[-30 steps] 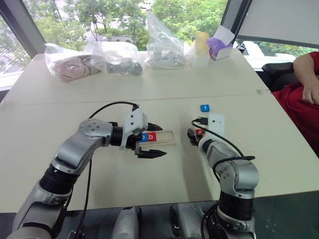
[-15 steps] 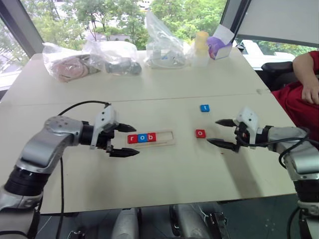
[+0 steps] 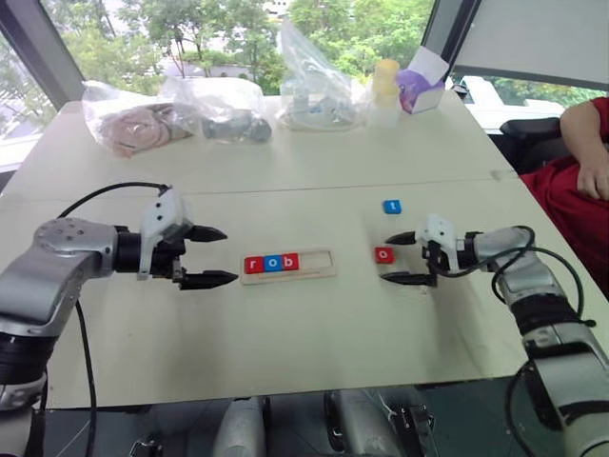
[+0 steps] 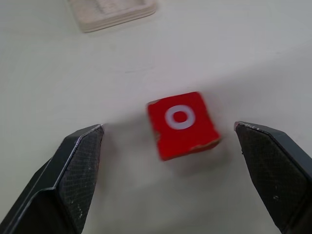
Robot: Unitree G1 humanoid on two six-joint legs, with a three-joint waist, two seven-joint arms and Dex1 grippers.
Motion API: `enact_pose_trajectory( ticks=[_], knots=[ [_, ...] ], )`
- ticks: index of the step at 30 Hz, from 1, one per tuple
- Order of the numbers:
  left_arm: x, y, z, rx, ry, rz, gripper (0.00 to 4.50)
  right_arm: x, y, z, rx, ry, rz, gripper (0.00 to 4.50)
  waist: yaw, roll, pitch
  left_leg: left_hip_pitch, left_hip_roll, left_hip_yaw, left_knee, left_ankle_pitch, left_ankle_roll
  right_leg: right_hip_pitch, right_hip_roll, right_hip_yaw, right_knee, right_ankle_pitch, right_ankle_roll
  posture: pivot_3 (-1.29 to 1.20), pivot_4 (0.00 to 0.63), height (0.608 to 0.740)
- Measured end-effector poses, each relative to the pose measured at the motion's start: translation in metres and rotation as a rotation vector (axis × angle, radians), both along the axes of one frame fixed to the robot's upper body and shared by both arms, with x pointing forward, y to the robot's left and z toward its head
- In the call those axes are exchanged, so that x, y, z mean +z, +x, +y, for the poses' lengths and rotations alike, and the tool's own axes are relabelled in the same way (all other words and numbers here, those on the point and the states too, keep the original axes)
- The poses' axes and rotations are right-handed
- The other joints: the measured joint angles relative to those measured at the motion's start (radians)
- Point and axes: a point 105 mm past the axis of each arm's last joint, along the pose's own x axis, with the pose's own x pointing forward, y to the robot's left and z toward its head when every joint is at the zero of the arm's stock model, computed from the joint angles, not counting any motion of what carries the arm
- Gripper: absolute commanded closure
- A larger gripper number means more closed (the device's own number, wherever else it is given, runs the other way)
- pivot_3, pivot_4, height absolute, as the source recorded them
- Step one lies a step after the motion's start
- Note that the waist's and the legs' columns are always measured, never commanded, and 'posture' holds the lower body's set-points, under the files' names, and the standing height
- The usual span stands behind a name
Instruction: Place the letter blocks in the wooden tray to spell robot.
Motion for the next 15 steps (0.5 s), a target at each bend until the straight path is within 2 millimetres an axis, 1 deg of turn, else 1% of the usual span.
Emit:
enact_pose_trajectory(
  ticks=[2, 3, 6, 7, 8, 11, 12, 13, 15],
  knots=[
    [0.0, -0.001, 0.0, 0.007, -0.003, -0.001, 0.0, -0.002, 0.002, 0.0, 0.004, 0.0, 0.005, 0.6, 0.0, 0.0, 0.0, 0.0, 0.0, 0.0, 0.0, 0.0, 0.0, 0.0, 0.0, 0.0, 0.0, 0.0, 0.0, 0.0, 0.15, 0.74],
    [0.0, -0.001, 0.002, 0.015, -0.006, -0.002, 0.0, -0.002, 0.003, 0.001, 0.009, 0.006, 0.009, 0.97, 0.0, 0.0, 0.0, 0.0, 0.0, 0.0, 0.0, 0.0, 0.0, 0.0, 0.0, 0.0, 0.0, 0.0, 0.0, 0.0, 0.15, 0.74],
    [0.001, -0.002, 0.002, 0.023, -0.005, -0.009, 0.0, -0.003, 0.003, 0.003, 0.015, 0.021, 0.019, 2.43, -0.001, 0.0, 0.0, 0.0, 0.0, 0.0, 0.0, 0.0, 0.0, 0.0, 0.0, 0.0, 0.001, 0.0, 0.0, 0.0, 0.15, 0.74],
    [0.001, -0.002, 0.003, 0.024, -0.002, -0.01, 0.0, -0.003, 0.003, 0.002, 0.012, 0.024, 0.021, 3.02, 0.0, 0.0, 0.0, 0.0, 0.0, 0.0, 0.0, 0.0, 0.0, 0.0, 0.0, 0.0, 0.001, 0.0, 0.0, 0.0, 0.15, 0.74],
    [0.001, -0.002, 0.003, 0.029, 0.0, -0.01, 0.0, -0.003, 0.003, 0.003, 0.015, 0.029, 0.025, 3.37, 0.0, 0.0, 0.0, 0.001, 0.0, 0.0, 0.0, 0.0, 0.0, 0.0, 0.0, 0.0, 0.001, 0.0, 0.0, 0.0, 0.15, 0.74],
    [-0.002, -0.004, 0.006, 0.041, 0.006, 0.001, 0.0, -0.003, 0.004, 0.006, 0.007, 0.054, 0.04, 3.35, -0.002, 0.0, 0.0, 0.001, 0.0, 0.0, 0.0, 0.0, 0.0, 0.0, 0.0, 0.0, 0.002, 0.0, 0.0, 0.0, 0.15, 0.74],
    [-0.003, -0.004, 0.008, 0.045, 0.009, 0.003, 0.0, -0.002, 0.005, 0.01, 0.007, 0.071, 0.05, 3.35, -0.003, 0.0, 0.0, 0.001, 0.0, 0.0, 0.0, 0.0, 0.0, 0.0, 0.0, 0.0, 0.003, 0.0, 0.0, 0.0, 0.15, 0.74],
    [-0.004, -0.005, 0.008, 0.046, 0.014, 0.005, 0.0, 0.0, 0.005, 0.017, 0.015, 0.1, 0.057, 3.35, -0.004, 0.0, 0.0, 0.002, 0.0, 0.0, 0.0, 0.0, 0.0, 0.0, 0.0, 0.0, 0.004, 0.0, 0.0, 0.0, 0.15, 0.74],
    [-0.005, -0.006, 0.011, 0.051, 0.021, 0.01, 0.0, 0.013, 0.006, 0.041, 0.06, 0.162, 0.051, 3.35, -0.007, 0.001, 0.0, 0.002, 0.0, -0.001, 0.0, 0.0, 0.0, -0.001, 0.0, 0.001, 0.007, 0.0, 0.0, 0.0, 0.15, 0.74]
  ],
)
